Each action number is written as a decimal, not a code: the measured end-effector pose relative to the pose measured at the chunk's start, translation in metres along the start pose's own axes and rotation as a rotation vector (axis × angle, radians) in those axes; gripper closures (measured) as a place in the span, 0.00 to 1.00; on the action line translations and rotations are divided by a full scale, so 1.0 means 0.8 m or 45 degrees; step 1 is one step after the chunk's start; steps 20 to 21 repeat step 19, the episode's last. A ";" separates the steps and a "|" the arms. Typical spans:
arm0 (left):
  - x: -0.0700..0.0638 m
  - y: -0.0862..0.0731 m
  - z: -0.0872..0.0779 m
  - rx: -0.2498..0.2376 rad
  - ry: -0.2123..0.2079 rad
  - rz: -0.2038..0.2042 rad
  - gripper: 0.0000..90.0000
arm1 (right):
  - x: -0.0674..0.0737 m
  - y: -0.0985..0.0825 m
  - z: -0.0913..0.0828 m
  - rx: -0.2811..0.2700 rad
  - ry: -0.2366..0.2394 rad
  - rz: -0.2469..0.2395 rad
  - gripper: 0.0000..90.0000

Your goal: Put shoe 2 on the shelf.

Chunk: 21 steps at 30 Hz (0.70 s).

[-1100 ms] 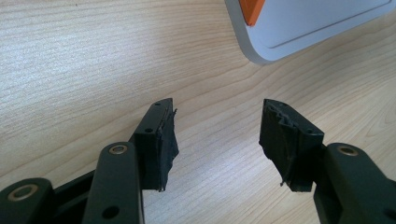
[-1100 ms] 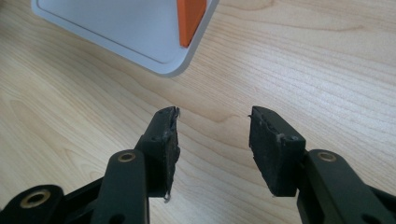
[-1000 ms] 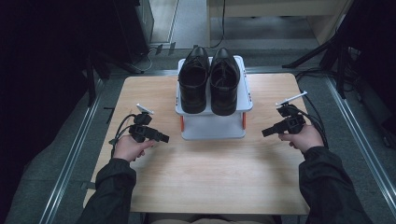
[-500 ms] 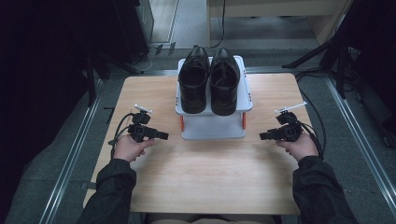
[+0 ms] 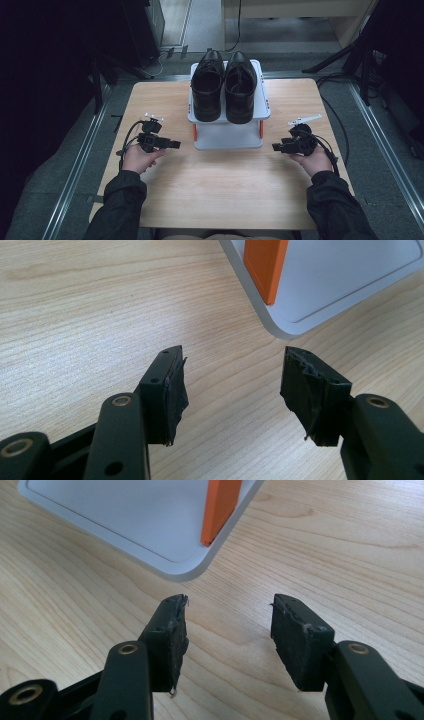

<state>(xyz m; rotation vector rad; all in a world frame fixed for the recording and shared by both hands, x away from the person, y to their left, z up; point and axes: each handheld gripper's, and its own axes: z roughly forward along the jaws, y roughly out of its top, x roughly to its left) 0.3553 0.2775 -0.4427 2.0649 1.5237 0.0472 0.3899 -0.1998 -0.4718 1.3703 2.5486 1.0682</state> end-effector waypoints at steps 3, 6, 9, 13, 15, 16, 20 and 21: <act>-0.001 0.000 0.000 -0.005 0.000 0.009 0.48 | -0.002 -0.002 0.001 0.009 -0.009 -0.002 0.54; -0.002 0.000 0.000 -0.014 0.002 0.011 0.48 | -0.003 -0.002 0.001 0.004 -0.005 0.004 0.54; -0.002 0.000 -0.001 -0.017 0.001 0.011 0.47 | -0.005 -0.003 -0.001 -0.008 0.002 0.020 0.54; -0.003 0.000 -0.001 -0.020 -0.003 0.021 0.48 | -0.007 -0.004 -0.002 -0.012 -0.001 0.027 0.54; -0.004 -0.001 -0.001 -0.028 -0.005 0.028 0.48 | -0.007 -0.004 -0.002 -0.013 0.004 0.030 0.54; -0.005 -0.001 0.000 -0.026 -0.005 0.045 0.48 | -0.007 -0.004 -0.002 -0.015 0.006 0.030 0.54; -0.010 -0.002 0.002 -0.015 -0.006 0.091 0.48 | -0.007 -0.004 -0.002 -0.017 0.007 0.027 0.53; -0.010 -0.002 0.002 -0.015 -0.006 0.091 0.48 | -0.007 -0.004 -0.002 -0.017 0.007 0.027 0.53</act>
